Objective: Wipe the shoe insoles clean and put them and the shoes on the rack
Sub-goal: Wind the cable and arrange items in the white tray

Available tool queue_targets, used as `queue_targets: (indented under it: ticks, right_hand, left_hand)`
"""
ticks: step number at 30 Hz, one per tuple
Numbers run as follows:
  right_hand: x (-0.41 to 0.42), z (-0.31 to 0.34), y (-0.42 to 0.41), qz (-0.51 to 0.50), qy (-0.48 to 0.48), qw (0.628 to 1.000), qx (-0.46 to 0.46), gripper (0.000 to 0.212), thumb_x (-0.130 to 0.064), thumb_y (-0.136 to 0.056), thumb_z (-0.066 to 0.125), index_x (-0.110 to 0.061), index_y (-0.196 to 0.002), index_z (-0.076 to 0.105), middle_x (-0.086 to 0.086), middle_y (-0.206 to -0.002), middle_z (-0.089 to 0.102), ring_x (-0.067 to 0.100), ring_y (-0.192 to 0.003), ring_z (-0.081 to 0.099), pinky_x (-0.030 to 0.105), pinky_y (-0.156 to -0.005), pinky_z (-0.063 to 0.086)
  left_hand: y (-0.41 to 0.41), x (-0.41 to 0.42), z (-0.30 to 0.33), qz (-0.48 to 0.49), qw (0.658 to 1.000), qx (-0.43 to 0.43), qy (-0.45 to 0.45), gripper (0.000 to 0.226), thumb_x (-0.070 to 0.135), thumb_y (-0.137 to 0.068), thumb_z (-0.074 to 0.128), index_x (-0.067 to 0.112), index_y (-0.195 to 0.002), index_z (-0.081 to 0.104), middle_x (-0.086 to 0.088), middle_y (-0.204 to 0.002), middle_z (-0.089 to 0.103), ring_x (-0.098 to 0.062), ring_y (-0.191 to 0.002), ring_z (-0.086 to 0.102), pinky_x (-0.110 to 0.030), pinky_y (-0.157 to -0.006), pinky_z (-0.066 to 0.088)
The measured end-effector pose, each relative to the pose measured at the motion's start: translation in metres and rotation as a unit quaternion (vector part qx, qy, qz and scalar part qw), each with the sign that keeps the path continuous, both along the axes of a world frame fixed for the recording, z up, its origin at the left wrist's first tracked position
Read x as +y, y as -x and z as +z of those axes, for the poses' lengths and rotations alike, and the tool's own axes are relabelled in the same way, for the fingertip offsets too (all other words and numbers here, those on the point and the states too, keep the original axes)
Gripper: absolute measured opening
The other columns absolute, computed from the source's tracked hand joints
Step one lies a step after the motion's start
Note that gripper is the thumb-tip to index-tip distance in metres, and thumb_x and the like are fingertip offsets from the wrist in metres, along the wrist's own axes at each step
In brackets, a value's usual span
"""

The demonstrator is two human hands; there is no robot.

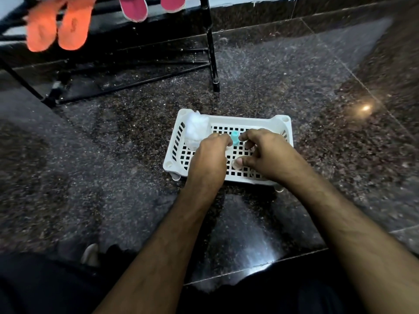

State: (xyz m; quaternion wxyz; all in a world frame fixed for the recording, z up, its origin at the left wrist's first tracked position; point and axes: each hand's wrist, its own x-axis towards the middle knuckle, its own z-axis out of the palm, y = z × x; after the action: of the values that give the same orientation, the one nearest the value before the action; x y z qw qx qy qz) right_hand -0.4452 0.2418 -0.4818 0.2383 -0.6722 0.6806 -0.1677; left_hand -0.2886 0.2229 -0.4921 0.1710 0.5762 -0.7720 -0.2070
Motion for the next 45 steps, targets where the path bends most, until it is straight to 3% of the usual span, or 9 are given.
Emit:
queue_targets:
  ticks: [4, 8, 16, 20, 26, 30, 36, 41, 45]
  right_hand:
    - [0.000, -0.002, 0.001, -0.013, 0.024, 1.000, -0.008, 0.044, -0.032, -0.080, 0.080, -0.024, -0.120, 0.064, -0.003, -0.105, 0.065, 0.015, -0.087, 0.059, 0.033, -0.087, 0.052]
    - [0.008, 0.002, 0.006, -0.029, 0.042, 0.999, -0.013, 0.034, -0.033, -0.083, 0.078, -0.023, -0.113, 0.066, -0.003, -0.100, 0.066, 0.012, -0.078, 0.057, 0.030, -0.081, 0.052]
    - [0.054, 0.013, 0.019, -0.085, 0.028, 0.996, -0.030, 0.030, -0.034, -0.081, 0.079, -0.025, -0.107, 0.068, -0.008, -0.092, 0.067, 0.010, -0.070, 0.061, 0.025, -0.070, 0.049]
    - [0.076, 0.018, 0.014, -0.101, 0.029, 0.994, -0.018, 0.029, -0.035, -0.080, 0.079, -0.027, -0.105, 0.069, -0.006, -0.094, 0.067, 0.014, -0.076, 0.061, 0.031, -0.080, 0.055]
    - [0.100, 0.013, -0.007, -0.062, -0.012, 0.997, 0.044, 0.040, -0.037, -0.080, 0.078, -0.026, -0.115, 0.061, 0.002, -0.104, 0.065, 0.022, -0.094, 0.064, 0.034, -0.088, 0.053]
    - [0.103, 0.009, -0.024, -0.054, -0.037, 0.997, 0.031, 0.044, -0.037, -0.087, 0.070, -0.022, -0.126, 0.056, 0.007, -0.105, 0.070, 0.025, -0.099, 0.066, 0.034, -0.089, 0.053]
    - [0.095, 0.001, -0.022, -0.067, -0.064, 0.992, 0.085, 0.049, -0.038, -0.088, 0.068, -0.016, -0.128, 0.053, 0.009, -0.127, 0.060, 0.028, -0.117, 0.059, 0.039, -0.098, 0.050]
    - [0.084, -0.004, -0.006, -0.139, -0.045, 0.980, 0.135, 0.067, -0.040, -0.090, 0.066, -0.009, -0.142, 0.038, 0.017, -0.136, 0.043, 0.034, -0.124, 0.046, 0.045, -0.102, 0.047]
    - [0.069, -0.013, 0.003, -0.156, -0.006, 0.970, 0.184, 0.075, -0.035, -0.091, 0.065, -0.010, -0.151, 0.027, 0.018, -0.147, 0.030, 0.033, -0.127, 0.040, 0.044, -0.101, 0.045]
  left_hand:
    - [-0.002, -0.003, 0.001, 0.011, 1.000, 0.016, 0.004, 0.041, -0.004, -0.091, 0.057, 0.016, -0.126, 0.063, -0.005, -0.123, 0.064, -0.018, -0.097, 0.062, -0.039, -0.090, 0.054]
    - [-0.006, 0.002, 0.004, 0.010, 1.000, 0.015, 0.026, 0.041, -0.005, -0.090, 0.060, 0.018, -0.123, 0.065, -0.002, -0.119, 0.064, -0.014, -0.093, 0.061, -0.036, -0.087, 0.055]
    - [-0.018, 0.031, 0.021, 0.029, 0.997, 0.030, 0.063, 0.023, 0.015, -0.096, 0.065, 0.021, -0.118, 0.067, 0.002, -0.117, 0.068, -0.014, -0.101, 0.064, -0.037, -0.091, 0.055]
    - [-0.036, 0.053, 0.026, 0.017, 0.995, -0.038, 0.090, 0.026, 0.026, -0.099, 0.061, 0.019, -0.124, 0.063, 0.001, -0.118, 0.064, -0.018, -0.102, 0.061, -0.038, -0.088, 0.053]
    - [-0.069, 0.065, 0.018, 0.084, 0.988, -0.102, 0.081, 0.050, 0.025, -0.092, 0.069, 0.014, -0.139, 0.054, -0.009, -0.139, 0.047, -0.025, -0.124, 0.049, -0.042, -0.107, 0.045]
    - [-0.075, 0.067, 0.010, 0.092, 0.990, -0.107, 0.029, 0.048, 0.024, -0.093, 0.069, 0.011, -0.138, 0.055, -0.014, -0.143, 0.041, -0.028, -0.129, 0.043, -0.042, -0.110, 0.042]
    - [-0.064, 0.062, -0.002, 0.039, 0.998, -0.053, 0.021, 0.038, 0.013, -0.094, 0.066, 0.009, -0.132, 0.061, -0.015, -0.154, 0.035, -0.028, -0.140, 0.039, -0.039, -0.120, 0.033]
    - [-0.026, 0.069, -0.020, -0.084, 0.991, -0.082, 0.060, 0.057, 0.027, -0.100, 0.055, 0.014, -0.154, 0.038, -0.017, -0.167, 0.011, -0.029, -0.155, 0.011, -0.040, -0.126, 0.016]
    - [0.002, 0.058, -0.038, -0.095, 0.983, -0.130, 0.084, 0.072, 0.027, -0.100, 0.054, 0.015, -0.160, 0.016, -0.017, -0.167, -0.011, -0.031, -0.155, -0.009, -0.043, -0.127, 0.012]
